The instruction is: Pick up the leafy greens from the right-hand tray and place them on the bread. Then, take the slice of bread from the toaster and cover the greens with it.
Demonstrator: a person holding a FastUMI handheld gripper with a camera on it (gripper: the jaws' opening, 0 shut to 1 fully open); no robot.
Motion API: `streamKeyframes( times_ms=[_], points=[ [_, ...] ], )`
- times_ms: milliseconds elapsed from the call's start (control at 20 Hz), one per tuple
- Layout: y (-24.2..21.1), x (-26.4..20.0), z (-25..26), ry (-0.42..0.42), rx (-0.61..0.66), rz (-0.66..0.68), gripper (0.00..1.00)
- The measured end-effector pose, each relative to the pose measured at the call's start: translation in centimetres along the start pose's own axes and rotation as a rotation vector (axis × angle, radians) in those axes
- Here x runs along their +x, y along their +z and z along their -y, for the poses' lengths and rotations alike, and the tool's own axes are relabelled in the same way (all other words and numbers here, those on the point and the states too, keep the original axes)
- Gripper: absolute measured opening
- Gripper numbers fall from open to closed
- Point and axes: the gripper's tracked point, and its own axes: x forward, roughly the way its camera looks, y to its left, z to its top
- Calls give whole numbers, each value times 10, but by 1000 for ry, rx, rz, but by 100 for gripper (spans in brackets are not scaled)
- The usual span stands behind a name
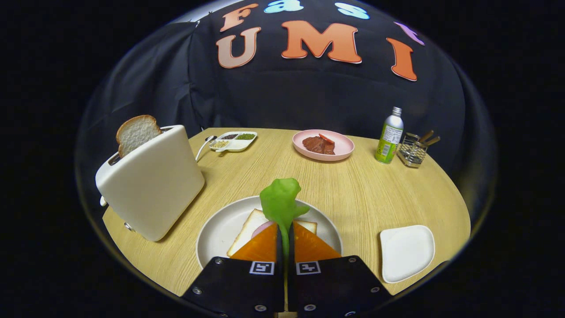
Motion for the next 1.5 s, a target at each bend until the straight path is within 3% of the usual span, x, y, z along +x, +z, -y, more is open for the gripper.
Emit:
streamKeyframes(
  times_ms=[150,450,550,800,1000,1500],
  points=[
    [-5,7,-4,6,-11,-14,6],
    [-3,6,-3,-8,-37,0,28],
    [-2,4,-2,-13,-35,4,37],
    [7,-5,-5,-27,-28,27,74],
    [28,-20,-6,-71,-46,78,94],
    [111,-65,-77,-49,-59,244,98]
  ],
)
